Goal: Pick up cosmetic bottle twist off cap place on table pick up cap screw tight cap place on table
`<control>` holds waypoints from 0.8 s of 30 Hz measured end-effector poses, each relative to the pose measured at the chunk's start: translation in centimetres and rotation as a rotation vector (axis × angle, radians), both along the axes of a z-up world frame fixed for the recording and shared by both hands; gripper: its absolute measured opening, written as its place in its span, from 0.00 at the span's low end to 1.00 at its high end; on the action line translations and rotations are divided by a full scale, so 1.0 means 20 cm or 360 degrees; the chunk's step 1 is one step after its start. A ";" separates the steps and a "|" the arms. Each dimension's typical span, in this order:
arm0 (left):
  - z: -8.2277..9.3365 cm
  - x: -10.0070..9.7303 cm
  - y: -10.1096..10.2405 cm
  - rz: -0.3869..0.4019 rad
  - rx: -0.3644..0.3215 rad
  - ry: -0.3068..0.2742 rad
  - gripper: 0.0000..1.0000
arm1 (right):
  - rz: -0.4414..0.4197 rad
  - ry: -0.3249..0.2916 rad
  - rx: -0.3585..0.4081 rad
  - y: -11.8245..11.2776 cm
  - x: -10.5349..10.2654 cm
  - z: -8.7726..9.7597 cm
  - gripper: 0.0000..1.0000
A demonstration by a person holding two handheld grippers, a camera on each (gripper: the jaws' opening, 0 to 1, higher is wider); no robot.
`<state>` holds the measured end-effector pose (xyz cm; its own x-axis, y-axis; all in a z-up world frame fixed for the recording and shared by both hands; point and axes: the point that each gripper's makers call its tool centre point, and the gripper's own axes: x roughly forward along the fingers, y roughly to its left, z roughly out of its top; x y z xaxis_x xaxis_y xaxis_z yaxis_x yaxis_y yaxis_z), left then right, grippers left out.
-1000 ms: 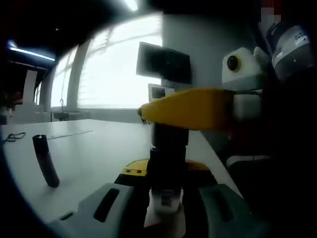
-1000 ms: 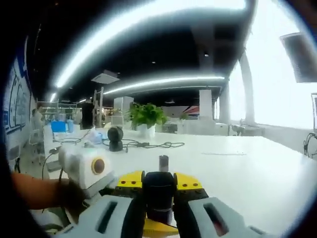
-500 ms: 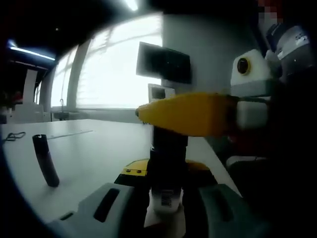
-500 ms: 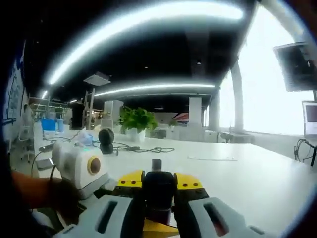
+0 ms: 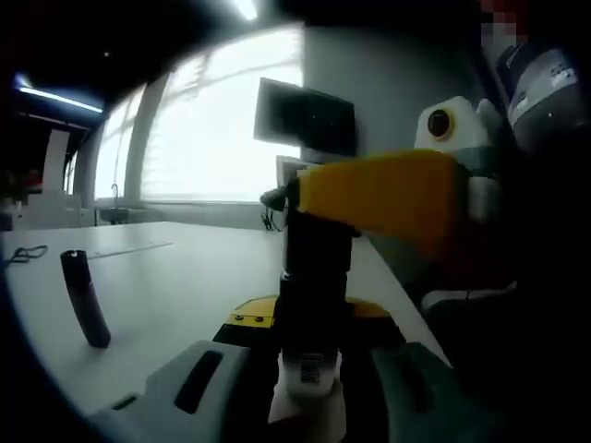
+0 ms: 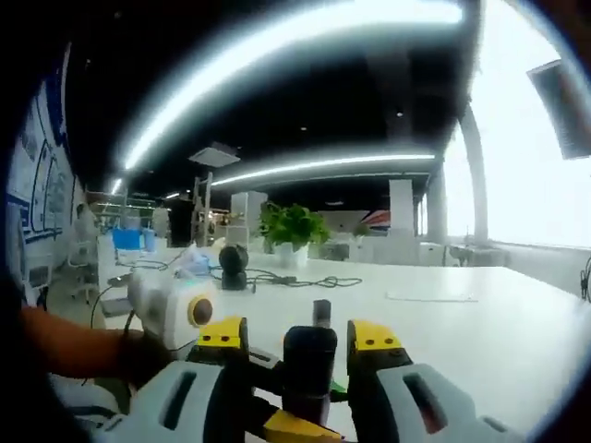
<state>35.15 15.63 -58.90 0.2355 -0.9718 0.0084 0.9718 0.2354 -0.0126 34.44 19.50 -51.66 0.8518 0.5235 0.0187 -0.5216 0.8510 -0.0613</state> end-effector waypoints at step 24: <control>0.00 -0.01 -0.01 -0.0006 -0.0004 -0.0001 0.15 | 0.1091 0.0166 -0.0065 0.01 -0.03 -0.07 0.31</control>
<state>34.99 15.52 -58.90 0.2319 -0.9727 0.0111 0.9727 0.2317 -0.0126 33.80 19.71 -52.96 0.3248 0.9427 -0.0764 -0.9456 0.3252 -0.0067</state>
